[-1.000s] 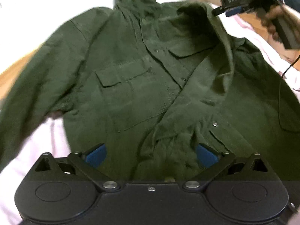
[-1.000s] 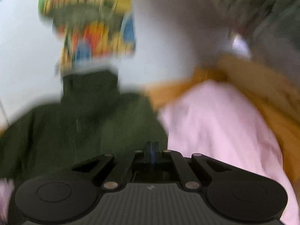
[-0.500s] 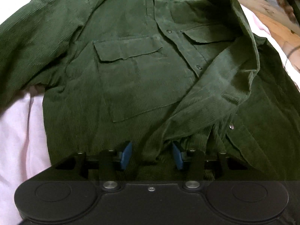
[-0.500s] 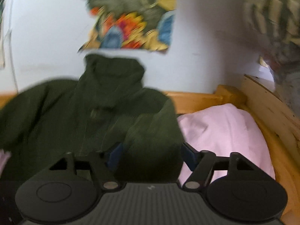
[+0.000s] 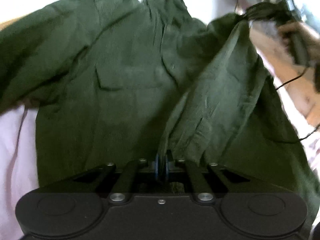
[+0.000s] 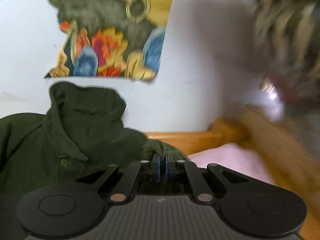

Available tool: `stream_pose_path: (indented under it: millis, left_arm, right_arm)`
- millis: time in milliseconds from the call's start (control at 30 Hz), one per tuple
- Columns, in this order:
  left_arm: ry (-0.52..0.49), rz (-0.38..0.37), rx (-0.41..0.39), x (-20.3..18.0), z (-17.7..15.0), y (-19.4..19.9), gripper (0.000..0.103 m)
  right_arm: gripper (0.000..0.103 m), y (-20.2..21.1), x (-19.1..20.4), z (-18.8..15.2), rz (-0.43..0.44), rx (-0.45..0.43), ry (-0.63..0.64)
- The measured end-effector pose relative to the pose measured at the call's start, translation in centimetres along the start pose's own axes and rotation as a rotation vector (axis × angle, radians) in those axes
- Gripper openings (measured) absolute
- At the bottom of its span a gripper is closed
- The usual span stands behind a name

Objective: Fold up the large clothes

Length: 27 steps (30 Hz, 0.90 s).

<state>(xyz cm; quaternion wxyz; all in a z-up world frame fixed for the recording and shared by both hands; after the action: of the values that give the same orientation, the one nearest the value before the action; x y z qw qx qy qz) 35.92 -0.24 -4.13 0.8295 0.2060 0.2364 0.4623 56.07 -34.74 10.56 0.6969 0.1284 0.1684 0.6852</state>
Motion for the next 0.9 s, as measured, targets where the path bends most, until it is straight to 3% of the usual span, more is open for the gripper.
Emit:
stream_pose_path:
  millis: [67, 100, 167, 200, 233, 300, 367, 567, 600, 667, 700, 733, 833, 900]
  left_arm:
    - [0.007, 0.02, 0.023, -0.3, 0.1, -0.8, 0.006]
    - [0.011, 0.036, 0.036, -0.3, 0.0, -1.1, 0.006]
    - [0.033, 0.06, 0.066, 0.2, -0.4, -1.9, 0.01]
    - [0.05, 0.06, 0.074, 0.4, -0.5, -2.0, 0.012]
    - [0.066, 0.059, 0.076, 0.5, -0.5, -2.0, 0.017]
    - [0.072, 0.059, 0.072, 0.6, -0.6, -1.7, 0.025]
    - [0.058, 0.052, 0.07, 0.7, -0.4, -1.7, 0.034]
    - [0.091, 0.068, 0.083, 1.6, -0.4, -2.6, 0.035]
    - [0.095, 0.071, 0.083, 1.6, -0.5, -2.7, 0.035]
    - [0.089, 0.078, 0.086, 1.5, -0.6, -2.8, 0.035]
    - [0.08, 0.08, 0.084, 1.4, -0.6, -2.7, 0.035]
    - [0.07, 0.081, 0.083, 1.3, -0.6, -2.6, 0.034]
    - [0.068, 0.079, 0.075, 1.1, -0.7, -2.4, 0.031]
    - [0.075, 0.072, 0.063, 1.0, -0.7, -2.2, 0.028]
  right_arm:
    - [0.009, -1.0, -1.1, -1.2, 0.035, 0.006, -0.059]
    - [0.016, -0.6, -1.7, -1.6, 0.059, -0.014, -0.075]
    - [0.052, 1.2, -3.2, -2.0, 0.119, -0.06, -0.078]
    - [0.079, 2.7, -4.2, -2.3, 0.141, -0.105, -0.07]
    - [0.09, 3.8, -5.0, -2.6, 0.151, -0.146, -0.047]
    - [0.097, 5.1, -6.2, -3.1, 0.173, -0.173, 0.016]
    - [0.101, 5.1, -7.2, -3.9, 0.196, -0.14, 0.043]
    - [0.096, 0.3, -5.3, -4.2, 0.176, -0.045, 0.048]
    - [0.09, -0.9, -4.6, -4.1, 0.191, -0.022, 0.013]
    - [0.063, -2.5, -3.5, -3.9, 0.217, 0.025, -0.051]
    - [0.033, -2.8, -2.9, -3.8, 0.222, 0.035, -0.062]
    - [0.009, -2.4, -2.4, -3.4, 0.201, 0.019, -0.058]
    - [0.008, 0.0, -1.8, -2.5, 0.161, -0.068, 0.055]
    - [0.008, 0.2, -3.0, -2.4, 0.131, -0.063, 0.058]
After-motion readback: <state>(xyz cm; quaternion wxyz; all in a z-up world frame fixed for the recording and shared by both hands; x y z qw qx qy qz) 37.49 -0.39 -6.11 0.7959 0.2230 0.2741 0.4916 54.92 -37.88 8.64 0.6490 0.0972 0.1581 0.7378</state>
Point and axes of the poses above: each gripper's, at about its wrist camera, not at the fingertips, and y roughly against the way its jaws point, x to its left, z to its top, the point moved 4 cm from there along -y, roughly the way its jaws point, and after that the axes turned 4 degrees about -x, right-handed, at the moved point
